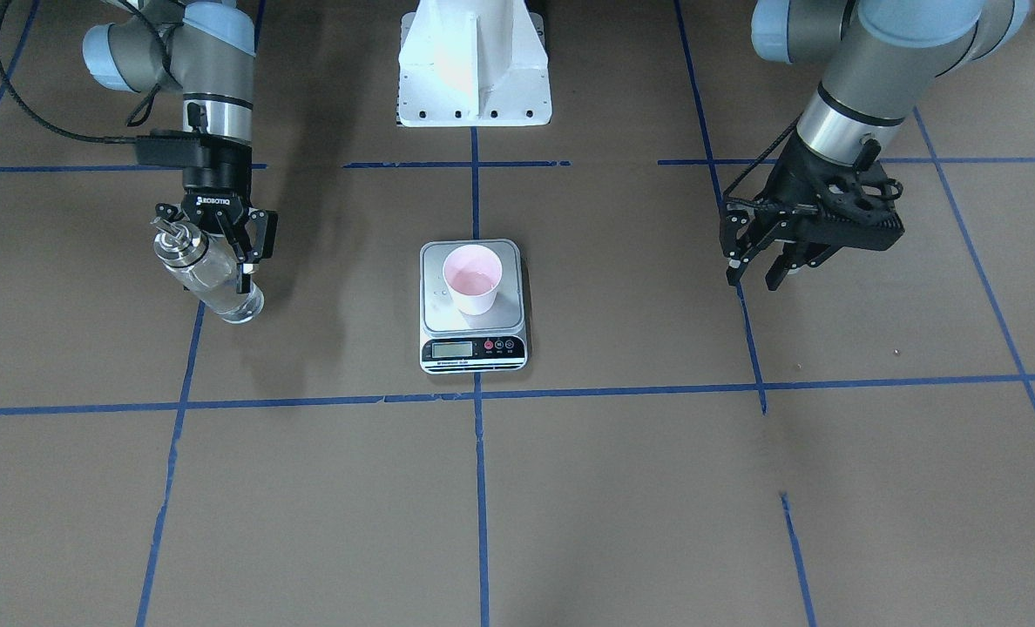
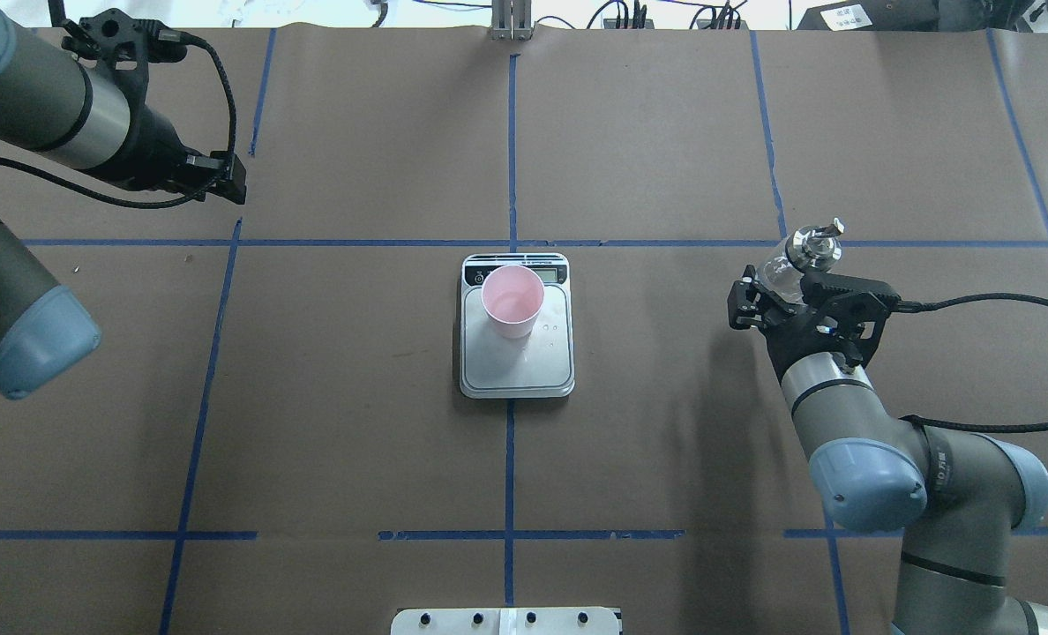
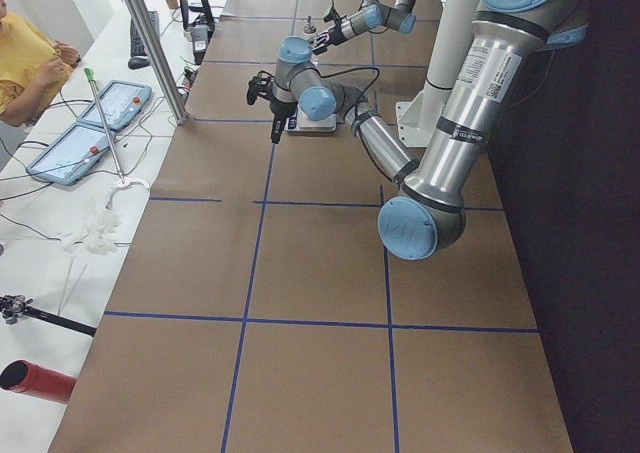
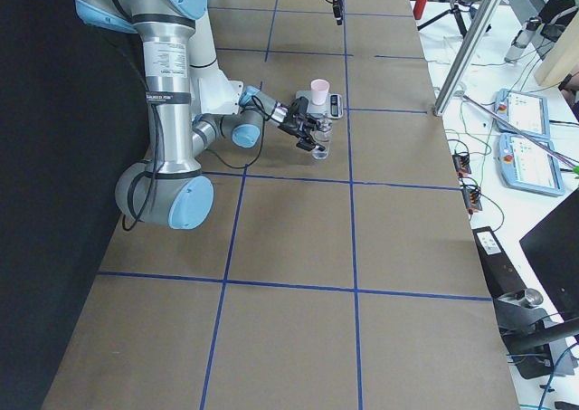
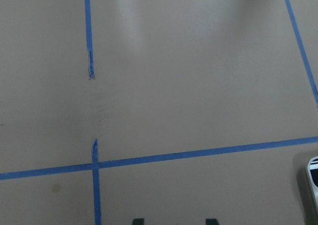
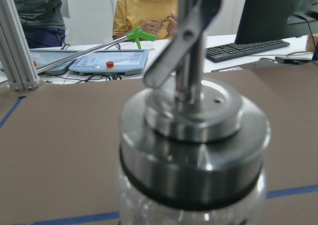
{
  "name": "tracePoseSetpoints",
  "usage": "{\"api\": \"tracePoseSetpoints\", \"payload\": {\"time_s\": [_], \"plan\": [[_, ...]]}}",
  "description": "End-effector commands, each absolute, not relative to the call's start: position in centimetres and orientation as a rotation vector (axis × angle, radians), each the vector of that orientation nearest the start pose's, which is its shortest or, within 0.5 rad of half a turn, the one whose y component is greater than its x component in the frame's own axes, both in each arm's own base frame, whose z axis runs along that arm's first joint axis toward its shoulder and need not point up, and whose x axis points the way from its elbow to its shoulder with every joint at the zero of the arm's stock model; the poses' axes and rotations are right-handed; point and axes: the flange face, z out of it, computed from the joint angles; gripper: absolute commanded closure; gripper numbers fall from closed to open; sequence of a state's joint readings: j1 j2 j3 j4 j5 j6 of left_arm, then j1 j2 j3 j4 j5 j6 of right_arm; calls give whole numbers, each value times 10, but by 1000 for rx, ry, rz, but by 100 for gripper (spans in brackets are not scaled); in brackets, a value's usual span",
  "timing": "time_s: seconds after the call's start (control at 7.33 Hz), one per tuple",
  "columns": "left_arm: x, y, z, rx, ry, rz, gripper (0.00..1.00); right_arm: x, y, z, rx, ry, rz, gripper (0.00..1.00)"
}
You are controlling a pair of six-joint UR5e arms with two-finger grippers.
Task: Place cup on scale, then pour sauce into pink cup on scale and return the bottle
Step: 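Tilt the bottle upright and move it back with the right gripper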
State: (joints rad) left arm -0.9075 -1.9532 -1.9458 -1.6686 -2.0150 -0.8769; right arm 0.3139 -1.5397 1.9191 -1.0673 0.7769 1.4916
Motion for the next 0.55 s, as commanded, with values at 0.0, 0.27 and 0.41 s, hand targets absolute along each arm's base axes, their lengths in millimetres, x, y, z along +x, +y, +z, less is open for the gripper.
{"api": "tracePoseSetpoints", "payload": {"time_s": [0.0, 0.27, 0.41], "plan": [[281, -507, 276, 308, 879, -9, 48, -409, -347, 440, 889, -655, 557, 100], [282, -506, 276, 308, 879, -8, 48, -411, -347, 445, 889, -644, 552, 100], [281, -505, 274, 311, 883, -7, 48, -410, -347, 449, 888, -637, 552, 100]]}}
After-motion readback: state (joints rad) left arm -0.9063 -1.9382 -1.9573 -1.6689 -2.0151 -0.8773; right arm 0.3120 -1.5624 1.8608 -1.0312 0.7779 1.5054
